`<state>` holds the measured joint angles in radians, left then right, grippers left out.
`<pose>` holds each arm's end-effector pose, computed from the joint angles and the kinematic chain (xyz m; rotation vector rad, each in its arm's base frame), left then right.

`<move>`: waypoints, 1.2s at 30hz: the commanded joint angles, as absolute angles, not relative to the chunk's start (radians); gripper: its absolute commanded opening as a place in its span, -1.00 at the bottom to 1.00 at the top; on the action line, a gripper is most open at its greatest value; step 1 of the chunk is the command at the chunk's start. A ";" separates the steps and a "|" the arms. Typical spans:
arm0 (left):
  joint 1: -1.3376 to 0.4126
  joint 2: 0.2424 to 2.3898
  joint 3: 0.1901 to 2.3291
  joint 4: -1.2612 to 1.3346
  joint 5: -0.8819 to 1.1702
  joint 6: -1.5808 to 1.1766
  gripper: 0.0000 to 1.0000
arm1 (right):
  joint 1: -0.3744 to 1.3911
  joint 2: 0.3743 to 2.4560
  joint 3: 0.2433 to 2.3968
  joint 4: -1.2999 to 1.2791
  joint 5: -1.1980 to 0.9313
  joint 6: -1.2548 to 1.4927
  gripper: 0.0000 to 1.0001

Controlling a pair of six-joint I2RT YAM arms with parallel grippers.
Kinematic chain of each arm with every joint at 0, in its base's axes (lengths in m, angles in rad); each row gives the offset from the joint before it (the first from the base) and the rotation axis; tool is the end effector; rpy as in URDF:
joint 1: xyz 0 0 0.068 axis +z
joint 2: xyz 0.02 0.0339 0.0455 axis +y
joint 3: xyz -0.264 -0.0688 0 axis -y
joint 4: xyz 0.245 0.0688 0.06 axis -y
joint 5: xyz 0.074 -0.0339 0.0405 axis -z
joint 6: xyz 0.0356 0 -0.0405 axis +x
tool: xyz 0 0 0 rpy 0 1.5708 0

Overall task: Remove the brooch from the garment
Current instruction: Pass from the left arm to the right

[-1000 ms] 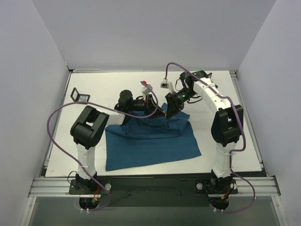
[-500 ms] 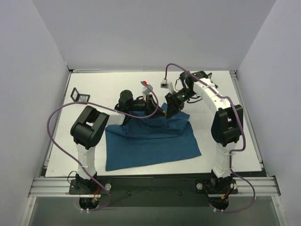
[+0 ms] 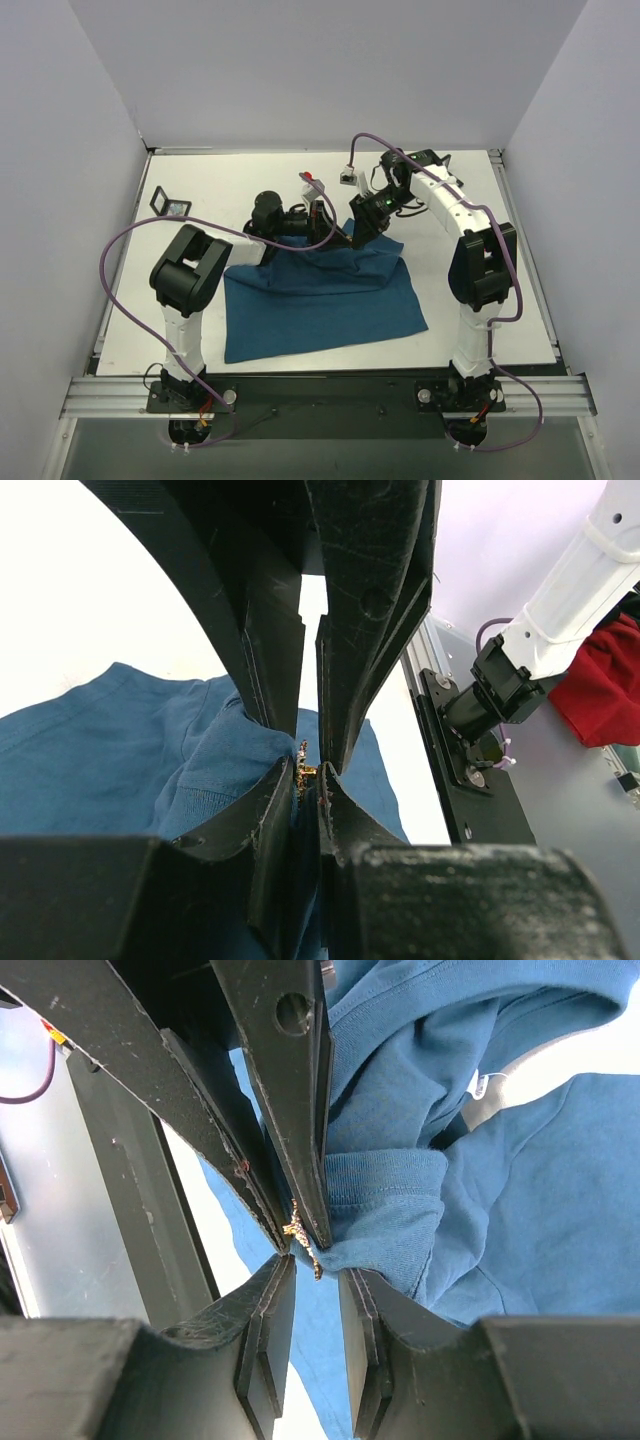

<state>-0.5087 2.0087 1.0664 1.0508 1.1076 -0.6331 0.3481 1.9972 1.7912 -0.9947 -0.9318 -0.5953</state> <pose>0.3460 -0.2294 0.1994 0.9238 1.5365 -1.6572 0.3810 0.1687 0.2737 -1.3090 2.0623 1.1573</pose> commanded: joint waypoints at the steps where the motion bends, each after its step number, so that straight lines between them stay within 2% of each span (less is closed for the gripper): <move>1: -0.511 1.988 1.074 1.098 1.132 -0.644 -1.00 | 0.357 1.991 1.827 -1.003 -0.959 -0.598 -0.49; 4: -0.511 1.991 1.074 1.108 1.132 -0.653 -1.00 | 0.367 1.991 1.825 -1.005 -0.954 -0.603 -0.65; 5: -0.511 1.991 1.075 1.112 1.132 -0.653 -1.00 | 0.368 1.991 1.821 -1.009 -0.956 -0.607 -0.79; 8: -0.509 1.991 1.074 1.114 1.132 -0.657 -1.00 | 0.371 1.987 1.809 -1.009 -0.956 -0.620 -1.00; 9: -0.508 1.993 1.074 1.112 1.132 -0.657 -1.00 | 0.371 1.987 1.807 -1.009 -0.954 -0.623 -1.00; 11: -0.506 1.990 1.074 1.108 1.132 -0.657 -0.86 | 0.370 1.979 1.804 -1.012 -0.951 -0.630 -1.00; 12: -0.502 1.988 1.074 1.108 1.132 -0.657 -0.77 | 0.371 1.976 1.805 -1.012 -0.945 -0.629 -1.00; 13: -0.500 1.985 1.074 1.104 1.134 -0.654 -0.51 | 0.373 1.974 1.813 -1.017 -0.924 -0.624 -1.00; 16: -0.485 1.964 1.068 1.085 1.121 -0.637 -0.08 | 0.391 1.982 1.887 -1.077 -0.803 -0.624 -1.00; 17: -0.479 1.945 1.065 1.062 1.118 -0.624 0.23 | 0.397 1.999 1.914 -1.139 -0.776 -0.633 -1.00; 19: -0.462 1.925 1.060 1.022 1.105 -0.571 0.42 | 0.411 2.028 2.024 -1.224 -0.727 -0.646 -1.00; 20: -0.457 1.899 1.054 0.970 1.098 -0.546 0.65 | 0.414 2.067 2.067 -1.318 -0.692 -0.652 -1.00; 22: -0.448 1.873 1.049 0.901 1.082 -0.451 0.70 | 0.420 2.100 2.144 -1.403 -0.673 -0.667 -1.00; 29: -0.501 1.775 1.052 0.485 0.921 -0.083 0.80 | 0.431 2.129 2.146 -1.517 -0.634 -0.652 -1.00; 36: -0.566 1.756 1.069 0.327 0.825 0.109 0.81 | 0.434 2.117 2.143 -1.519 -0.635 -0.640 -1.00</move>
<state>-0.5385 1.7973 1.0454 0.4808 0.9039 -0.0662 0.4271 2.1326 2.1204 -1.2747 -0.6479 -0.6437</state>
